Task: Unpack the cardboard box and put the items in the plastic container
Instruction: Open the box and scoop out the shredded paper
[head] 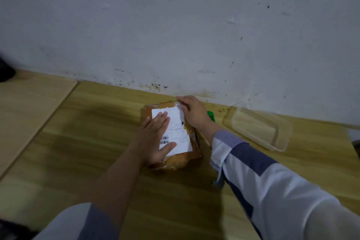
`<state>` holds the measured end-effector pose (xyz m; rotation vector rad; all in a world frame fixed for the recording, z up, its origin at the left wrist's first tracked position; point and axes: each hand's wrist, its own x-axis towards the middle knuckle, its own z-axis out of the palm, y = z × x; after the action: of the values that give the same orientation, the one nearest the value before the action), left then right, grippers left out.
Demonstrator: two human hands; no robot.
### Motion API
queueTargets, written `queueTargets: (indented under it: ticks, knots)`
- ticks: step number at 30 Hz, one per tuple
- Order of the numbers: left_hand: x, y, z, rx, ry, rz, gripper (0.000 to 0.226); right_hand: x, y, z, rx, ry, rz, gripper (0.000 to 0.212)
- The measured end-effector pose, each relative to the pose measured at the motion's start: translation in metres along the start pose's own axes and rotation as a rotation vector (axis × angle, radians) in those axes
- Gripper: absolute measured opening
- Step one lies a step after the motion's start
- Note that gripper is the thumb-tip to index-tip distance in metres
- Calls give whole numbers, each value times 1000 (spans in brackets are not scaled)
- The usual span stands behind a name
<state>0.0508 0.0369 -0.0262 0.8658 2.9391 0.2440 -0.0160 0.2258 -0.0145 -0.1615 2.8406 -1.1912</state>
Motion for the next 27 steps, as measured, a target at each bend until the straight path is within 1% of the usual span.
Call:
queueTargets:
  ticks: [3,7,10,11,14,15,18,21,25,27]
  knots:
    - [-1,-6,-3,6,-38,18,94,2,3,1,4,-5,35,32]
    - [-2,-20,-11,96,-52,42,89,-12,-3,5,62,62,149,32]
    - [-7,-25,-12,90,-34,31,93,-36,-13,14,154,138,252,34]
    - [-9,-26,-13,94,-52,18,92,-44,-17,18,179,164,277,36]
    - [-18,-33,-21,149,-199,-10,77,-70,-30,35,226,222,344,39]
    - [-23,-36,-24,156,-217,-10,75,-79,-36,42,235,244,360,38]
    - [-48,-48,-31,172,-203,-10,76,-106,-53,62,219,318,395,38]
    - [-73,-61,-34,169,-189,-21,75,-129,-69,84,180,372,452,42]
    - [-105,-80,-34,117,-167,0,76,-155,-91,110,146,449,516,46]
    - [-120,-90,-35,71,-148,-25,74,-168,-101,120,156,445,533,47]
